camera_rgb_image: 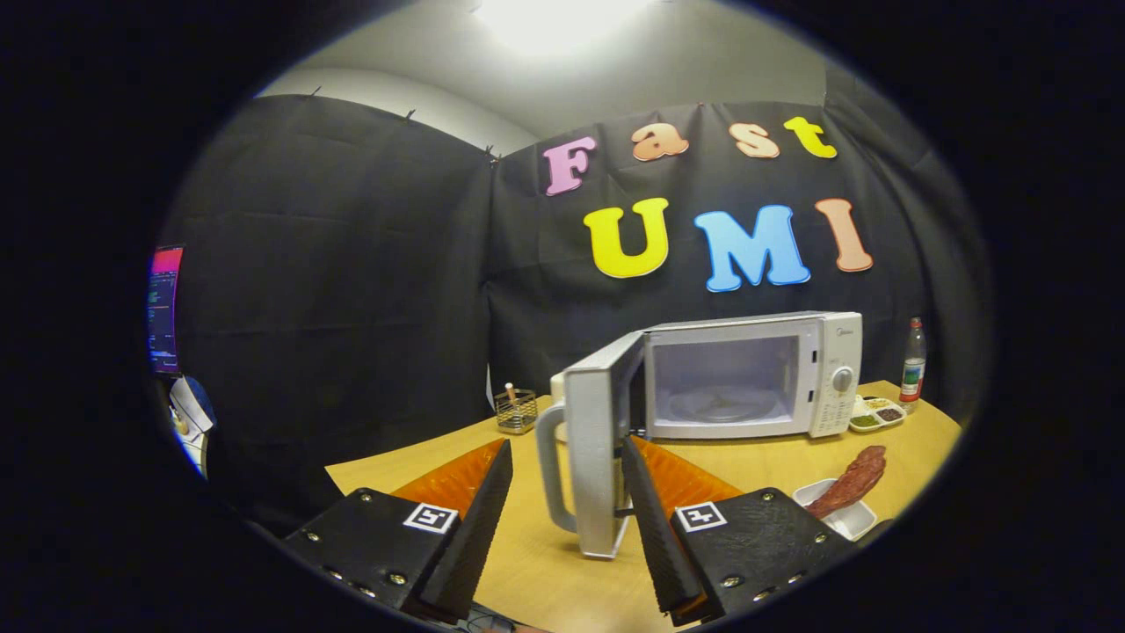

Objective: Open the microwave, put the food inside, and close the microwave door.

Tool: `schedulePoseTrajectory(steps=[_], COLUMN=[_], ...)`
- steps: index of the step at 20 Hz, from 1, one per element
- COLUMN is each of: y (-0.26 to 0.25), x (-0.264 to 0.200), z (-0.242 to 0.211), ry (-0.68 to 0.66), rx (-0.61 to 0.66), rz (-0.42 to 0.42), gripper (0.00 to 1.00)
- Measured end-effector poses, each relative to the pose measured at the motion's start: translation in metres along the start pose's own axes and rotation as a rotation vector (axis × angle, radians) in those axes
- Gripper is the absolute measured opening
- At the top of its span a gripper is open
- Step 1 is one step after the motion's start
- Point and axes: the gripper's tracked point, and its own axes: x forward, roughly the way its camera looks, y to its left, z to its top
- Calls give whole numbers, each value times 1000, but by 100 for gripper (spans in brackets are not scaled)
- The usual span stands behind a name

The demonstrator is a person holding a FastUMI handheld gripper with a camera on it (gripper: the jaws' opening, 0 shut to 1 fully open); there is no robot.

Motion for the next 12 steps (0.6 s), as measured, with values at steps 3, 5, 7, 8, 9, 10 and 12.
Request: schedulePoseTrajectory(steps=[3, 5, 7, 8, 9, 10, 12], y=[-88, -146, -201, -222, -243, -264, -292], x=[-13, -20, -26, -28, -31, -33, -31], z=[3, -4, -18, -28, -37, -46, -66], ry=[32, 63, 105, 128, 145, 160, 188], rx=[5, 17, 45, 69, 91, 110, 170], rz=[-106, -177, -248, -274, -301, -333, -354], gripper=[75, 75, 75, 77, 78, 78, 78])
